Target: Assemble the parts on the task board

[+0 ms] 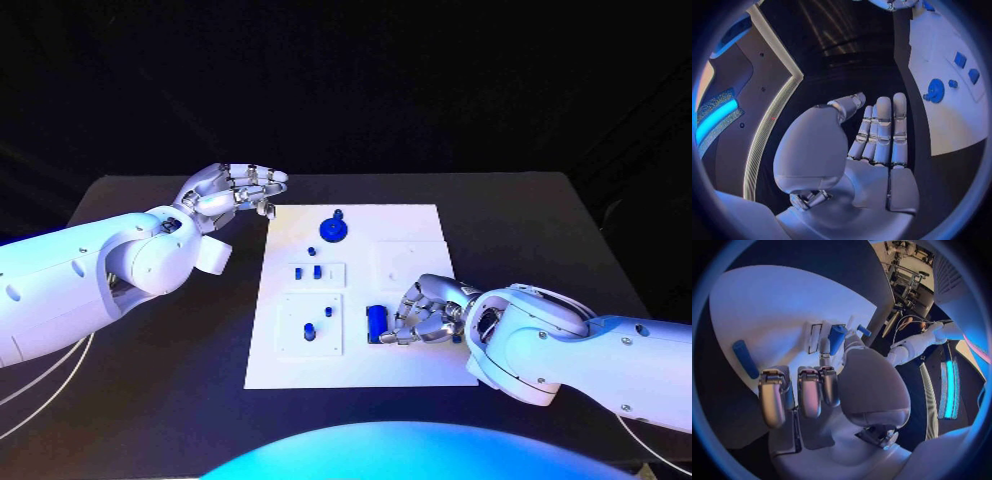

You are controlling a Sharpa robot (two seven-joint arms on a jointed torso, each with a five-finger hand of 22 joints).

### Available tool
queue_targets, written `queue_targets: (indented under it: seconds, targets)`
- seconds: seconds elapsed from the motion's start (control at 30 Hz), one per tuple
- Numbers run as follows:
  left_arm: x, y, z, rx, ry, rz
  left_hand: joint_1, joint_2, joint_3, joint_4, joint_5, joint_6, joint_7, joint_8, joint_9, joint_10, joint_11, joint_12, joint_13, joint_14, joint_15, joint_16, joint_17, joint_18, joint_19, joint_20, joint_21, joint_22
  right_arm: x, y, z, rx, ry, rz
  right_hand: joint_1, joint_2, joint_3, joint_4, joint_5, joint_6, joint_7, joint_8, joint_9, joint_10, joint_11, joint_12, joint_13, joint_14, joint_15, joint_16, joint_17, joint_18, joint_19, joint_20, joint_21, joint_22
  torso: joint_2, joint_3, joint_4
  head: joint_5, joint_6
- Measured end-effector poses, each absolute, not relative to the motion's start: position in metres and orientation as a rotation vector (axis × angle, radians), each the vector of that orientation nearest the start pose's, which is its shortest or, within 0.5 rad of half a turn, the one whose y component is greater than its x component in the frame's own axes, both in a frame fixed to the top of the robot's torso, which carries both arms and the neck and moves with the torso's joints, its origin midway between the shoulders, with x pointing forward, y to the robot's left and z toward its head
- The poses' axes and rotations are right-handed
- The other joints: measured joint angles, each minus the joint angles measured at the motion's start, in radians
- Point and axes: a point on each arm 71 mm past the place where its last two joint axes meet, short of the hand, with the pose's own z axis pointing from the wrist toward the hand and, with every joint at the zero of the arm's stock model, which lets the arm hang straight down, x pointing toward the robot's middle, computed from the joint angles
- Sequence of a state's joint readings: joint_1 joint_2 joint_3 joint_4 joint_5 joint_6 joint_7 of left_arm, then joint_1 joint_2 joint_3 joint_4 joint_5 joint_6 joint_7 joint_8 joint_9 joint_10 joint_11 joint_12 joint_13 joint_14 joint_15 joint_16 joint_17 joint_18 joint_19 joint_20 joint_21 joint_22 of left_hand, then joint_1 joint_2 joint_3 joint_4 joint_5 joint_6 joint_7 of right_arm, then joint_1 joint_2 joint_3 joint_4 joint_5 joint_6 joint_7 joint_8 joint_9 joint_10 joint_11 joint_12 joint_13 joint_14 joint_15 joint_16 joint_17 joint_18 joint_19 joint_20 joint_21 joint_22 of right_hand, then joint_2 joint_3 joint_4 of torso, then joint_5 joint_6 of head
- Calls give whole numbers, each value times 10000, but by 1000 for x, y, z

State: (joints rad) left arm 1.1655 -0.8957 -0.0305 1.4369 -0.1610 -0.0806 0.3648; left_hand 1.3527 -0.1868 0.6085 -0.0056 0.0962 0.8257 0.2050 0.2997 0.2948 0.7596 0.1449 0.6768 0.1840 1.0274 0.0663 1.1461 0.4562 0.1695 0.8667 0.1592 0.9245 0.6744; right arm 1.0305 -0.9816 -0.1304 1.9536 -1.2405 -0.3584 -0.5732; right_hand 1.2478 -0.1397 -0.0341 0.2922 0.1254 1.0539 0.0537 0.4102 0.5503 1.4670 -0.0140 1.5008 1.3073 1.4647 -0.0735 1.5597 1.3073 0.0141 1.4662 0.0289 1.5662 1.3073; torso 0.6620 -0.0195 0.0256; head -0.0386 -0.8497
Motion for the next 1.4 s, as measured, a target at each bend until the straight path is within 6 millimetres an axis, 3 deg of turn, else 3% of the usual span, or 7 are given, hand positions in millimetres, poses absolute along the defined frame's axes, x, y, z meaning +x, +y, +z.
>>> queue_targets:
  seconds: [0.23,0.5,0.63,0.83,1.0,1.17,1.4]
  targets:
    - [492,248,-196,-9626,15677,-15679,0,0,0,0,0,0,0,0,-9,0,0,0,-16,0,0,0,0,0,0,0,0,0,351,-173,-261,2666,21440,5753,349,349,250,-29,270,1,0,0,-63,0,0,0,0,0,0,0,7,0,0,0,0,8,1,-3,12,-12,-2]
    - [492,248,-196,-9669,15670,-15693,0,0,0,0,0,0,0,0,-8,0,0,0,-16,0,0,0,1,0,0,0,0,0,353,-171,-263,2603,21379,5602,389,399,307,4,336,1,-1,0,-76,0,0,1,8,0,0,0,7,0,0,0,0,8,4,-9,18,8,-13]
    - [492,248,-196,-9688,15665,-15696,-16,16,-4,4,0,0,0,0,-8,0,0,0,-16,-1,0,0,1,0,0,0,0,0,353,-172,-263,2641,21285,5561,221,566,318,16,374,1,-1,-40,-96,0,0,1,8,0,0,0,7,1,0,0,0,7,3,-9,13,14,-16]
    - [492,248,-196,-9713,15657,-15693,-40,40,-30,31,0,0,0,0,-7,0,0,0,-16,0,0,0,1,-1,0,0,0,0,352,-179,-261,2836,21043,5498,81,427,282,-12,413,1,-1,-40,-126,0,0,55,7,0,0,0,6,1,0,0,0,6,2,-3,9,21,7]
    - [492,249,-197,-9725,15657,-15684,-40,40,-30,30,0,0,0,0,-7,0,0,0,-15,0,0,0,1,0,0,0,0,0,351,-195,-255,3116,20736,5333,13,351,223,9,412,-83,74,-156,-171,0,0,55,7,0,0,0,5,1,0,0,0,5,-2,-3,8,-13,37]
    - [492,249,-197,-9735,15655,-15677,-40,40,-30,30,0,0,0,0,-7,0,0,0,-15,0,0,0,2,0,0,0,0,0,358,-225,-242,3424,20108,4789,267,97,202,-12,353,-227,153,-253,-214,0,0,55,6,0,0,0,5,1,0,0,0,5,-4,-9,4,-107,48]
    - [491,248,-197,-9732,15673,-15713,-40,40,-30,30,0,0,0,0,-6,0,0,0,-15,0,0,0,2,0,0,0,0,0,358,-265,-238,3598,19676,3830,343,22,202,-12,254,-227,153,-253,-223,0,0,4,5,0,0,0,4,1,0,0,0,4,-5,-15,2,-221,85]
